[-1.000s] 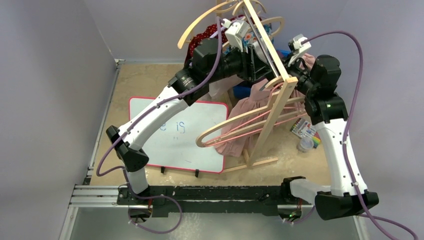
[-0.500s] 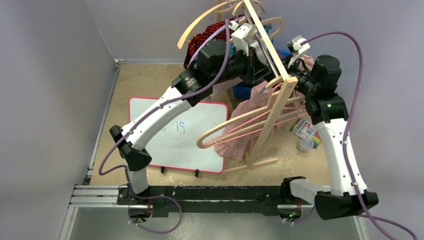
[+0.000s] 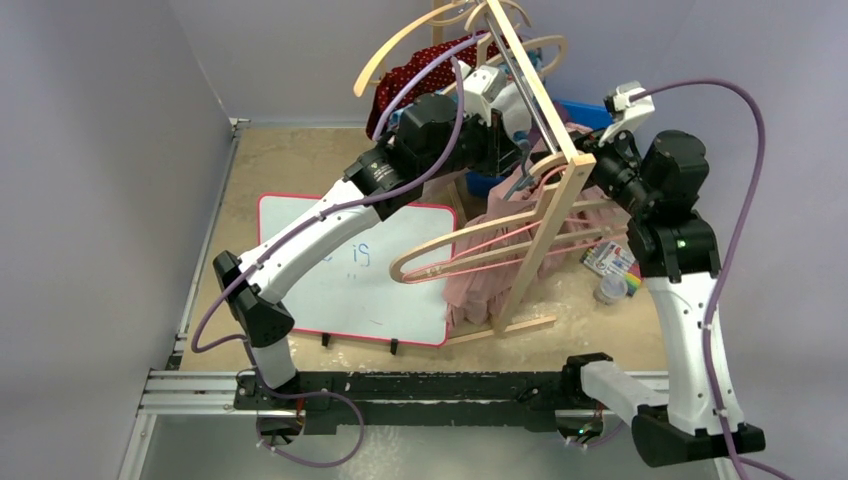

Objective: Remove the skirt from the hanger

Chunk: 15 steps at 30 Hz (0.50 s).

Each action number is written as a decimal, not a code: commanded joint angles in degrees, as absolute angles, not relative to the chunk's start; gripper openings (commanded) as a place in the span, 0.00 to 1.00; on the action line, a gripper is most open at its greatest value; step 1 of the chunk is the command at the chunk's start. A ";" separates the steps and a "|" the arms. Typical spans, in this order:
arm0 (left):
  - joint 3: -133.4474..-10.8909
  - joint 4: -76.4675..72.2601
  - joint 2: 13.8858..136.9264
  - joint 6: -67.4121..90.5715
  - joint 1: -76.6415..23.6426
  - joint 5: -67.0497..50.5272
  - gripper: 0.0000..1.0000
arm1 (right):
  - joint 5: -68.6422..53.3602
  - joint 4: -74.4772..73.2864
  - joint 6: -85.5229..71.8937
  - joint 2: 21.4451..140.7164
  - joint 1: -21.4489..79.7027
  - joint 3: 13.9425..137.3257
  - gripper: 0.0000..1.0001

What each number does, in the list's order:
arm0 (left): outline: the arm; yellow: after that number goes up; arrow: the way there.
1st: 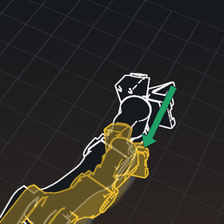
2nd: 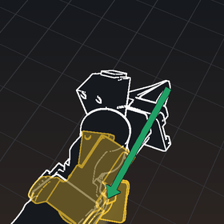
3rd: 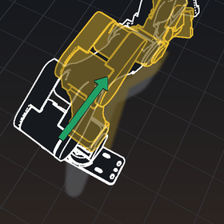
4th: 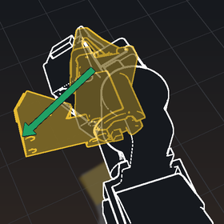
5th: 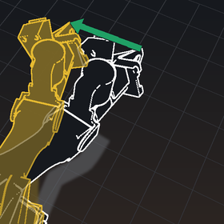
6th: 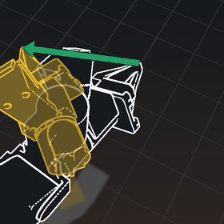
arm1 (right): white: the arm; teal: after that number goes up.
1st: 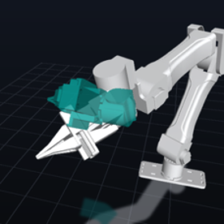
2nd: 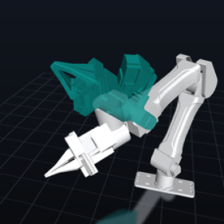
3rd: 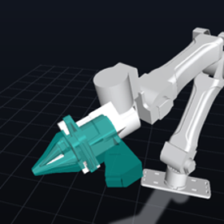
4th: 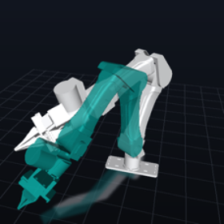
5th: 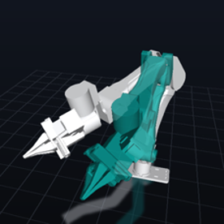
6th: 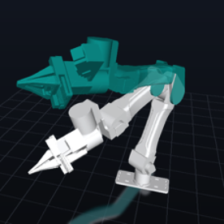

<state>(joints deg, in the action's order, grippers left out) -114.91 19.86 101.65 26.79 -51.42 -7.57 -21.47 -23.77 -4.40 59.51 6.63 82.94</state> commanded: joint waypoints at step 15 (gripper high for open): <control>-114.88 10.17 97.21 28.93 -51.10 -8.81 0.00 | 5.30 -39.12 -7.21 71.02 7.03 99.62 0.78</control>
